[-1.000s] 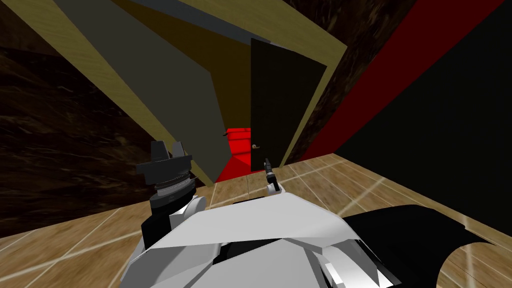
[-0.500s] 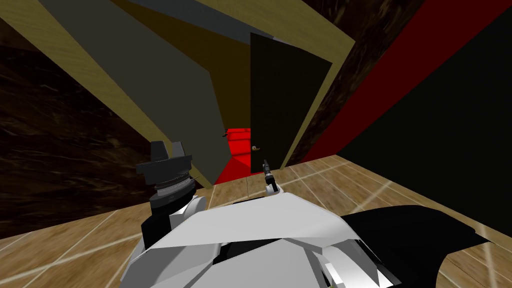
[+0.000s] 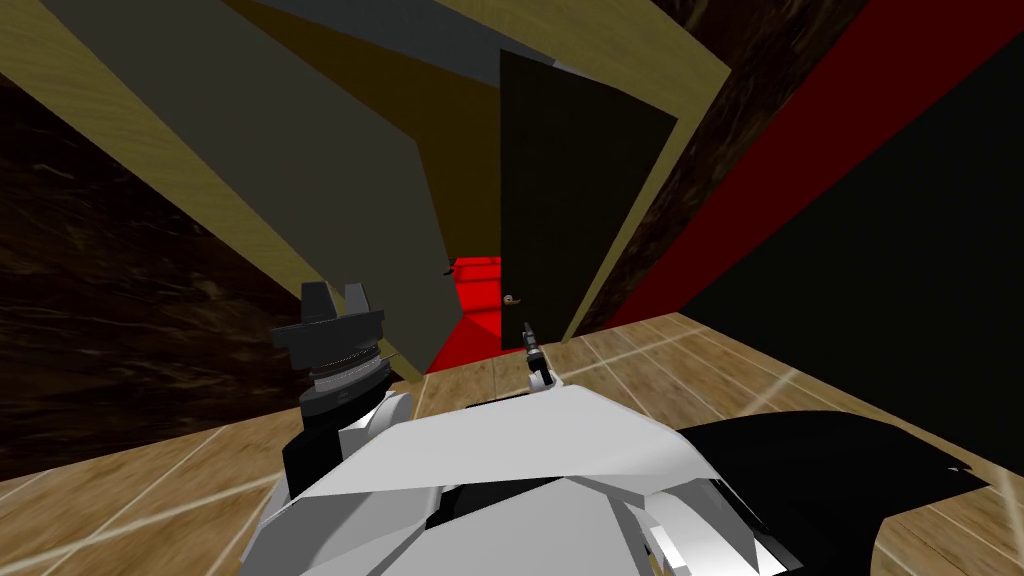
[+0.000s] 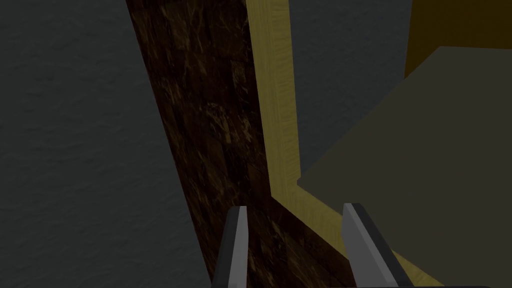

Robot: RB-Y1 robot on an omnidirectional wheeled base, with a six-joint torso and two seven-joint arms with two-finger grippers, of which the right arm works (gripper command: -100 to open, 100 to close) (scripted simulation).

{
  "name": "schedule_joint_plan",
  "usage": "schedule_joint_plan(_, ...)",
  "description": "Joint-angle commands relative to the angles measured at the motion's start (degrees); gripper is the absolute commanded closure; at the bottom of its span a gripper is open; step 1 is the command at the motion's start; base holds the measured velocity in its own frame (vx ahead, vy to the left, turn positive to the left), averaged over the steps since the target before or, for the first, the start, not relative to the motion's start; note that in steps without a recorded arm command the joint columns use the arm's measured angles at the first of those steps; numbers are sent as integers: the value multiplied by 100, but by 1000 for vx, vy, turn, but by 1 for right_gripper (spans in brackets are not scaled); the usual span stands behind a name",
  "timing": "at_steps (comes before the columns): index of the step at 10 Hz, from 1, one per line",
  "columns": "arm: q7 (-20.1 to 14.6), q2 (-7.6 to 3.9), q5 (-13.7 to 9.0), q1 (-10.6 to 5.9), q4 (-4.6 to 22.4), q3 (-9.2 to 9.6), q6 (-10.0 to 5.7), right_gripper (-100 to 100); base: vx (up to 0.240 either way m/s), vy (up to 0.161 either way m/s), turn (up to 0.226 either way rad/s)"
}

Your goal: Push the door open

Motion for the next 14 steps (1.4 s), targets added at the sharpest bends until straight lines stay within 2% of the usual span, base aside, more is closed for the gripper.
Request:
schedule_joint_plan(1,28,70,24,-55,217,12,-12,-100,181,-21,39)
schedule_joint_plan(2,28,70,24,-55,217,12,-12,-100,131,-32,9)
schedule_joint_plan(7,75,218,52,-221,673,12,-70,-100,89,-40,13)
schedule_joint_plan(8,66,199,50,-191,613,15,-62,-100,40,-20,6)
schedule_joint_plan(9,69,22,42,-209,645,-4,-75,-100,128,16,26)
schedule_joint_plan(12,67,-130,29,-227,675,-33,-88,-100,185,21,22)
schedule_joint_plan(14,66,-172,19,-241,699,-55,-97,-100,198,3,23)
